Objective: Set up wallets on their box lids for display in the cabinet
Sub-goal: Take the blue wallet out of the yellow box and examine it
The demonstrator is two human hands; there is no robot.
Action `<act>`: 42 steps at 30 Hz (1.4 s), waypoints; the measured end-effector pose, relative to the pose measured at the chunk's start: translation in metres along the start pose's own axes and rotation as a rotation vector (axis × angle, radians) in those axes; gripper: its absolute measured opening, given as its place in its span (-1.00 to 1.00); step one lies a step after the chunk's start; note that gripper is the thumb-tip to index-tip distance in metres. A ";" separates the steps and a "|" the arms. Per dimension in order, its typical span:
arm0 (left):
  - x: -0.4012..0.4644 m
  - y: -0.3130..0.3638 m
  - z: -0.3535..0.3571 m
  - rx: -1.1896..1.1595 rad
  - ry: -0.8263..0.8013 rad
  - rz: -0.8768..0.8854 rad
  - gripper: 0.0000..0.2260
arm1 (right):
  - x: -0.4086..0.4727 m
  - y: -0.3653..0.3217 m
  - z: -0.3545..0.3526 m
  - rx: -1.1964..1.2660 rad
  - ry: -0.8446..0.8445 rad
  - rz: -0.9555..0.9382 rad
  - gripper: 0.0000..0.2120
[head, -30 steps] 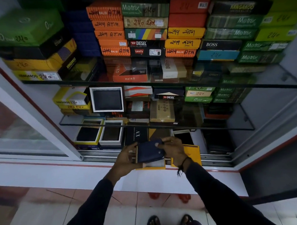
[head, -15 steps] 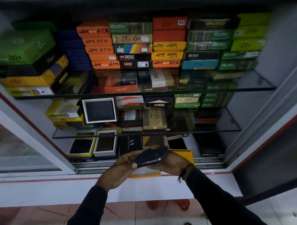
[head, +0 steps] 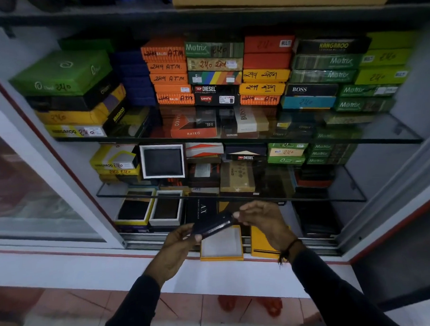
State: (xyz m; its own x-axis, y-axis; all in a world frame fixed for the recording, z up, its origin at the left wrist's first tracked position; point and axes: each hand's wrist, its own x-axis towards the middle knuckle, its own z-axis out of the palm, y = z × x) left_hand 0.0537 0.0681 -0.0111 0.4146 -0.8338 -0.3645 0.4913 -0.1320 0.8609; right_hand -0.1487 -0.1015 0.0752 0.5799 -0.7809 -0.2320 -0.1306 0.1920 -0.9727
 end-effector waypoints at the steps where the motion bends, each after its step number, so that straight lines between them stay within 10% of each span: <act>1: 0.001 -0.004 0.006 0.000 0.052 0.004 -0.45 | -0.003 0.001 0.009 -0.062 0.034 -0.061 -0.77; 12: 0.007 -0.029 0.026 0.112 0.077 0.047 -0.29 | -0.032 0.027 0.054 -0.670 -0.018 -0.311 -0.87; 18: -0.008 -0.011 0.003 0.195 -0.114 0.020 -0.37 | -0.016 0.011 -0.015 -0.277 0.096 -0.150 -0.85; 30: -0.021 0.004 0.048 0.217 -0.565 -0.071 -0.22 | -0.004 0.044 0.001 0.120 -0.251 0.260 -0.82; 37: -0.020 0.008 0.037 0.288 -0.324 0.008 -0.17 | 0.004 0.059 -0.016 0.274 -0.198 0.498 -0.42; 42: -0.017 0.008 0.042 0.443 -0.213 0.159 -0.24 | -0.005 0.054 -0.024 0.007 -0.184 0.260 -0.63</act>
State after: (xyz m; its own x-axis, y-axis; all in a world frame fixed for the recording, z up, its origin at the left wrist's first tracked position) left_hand 0.0186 0.0588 0.0162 0.2701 -0.9466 -0.1759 0.0438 -0.1704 0.9844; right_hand -0.1779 -0.1012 0.0233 0.6637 -0.5844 -0.4668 -0.2889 0.3754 -0.8807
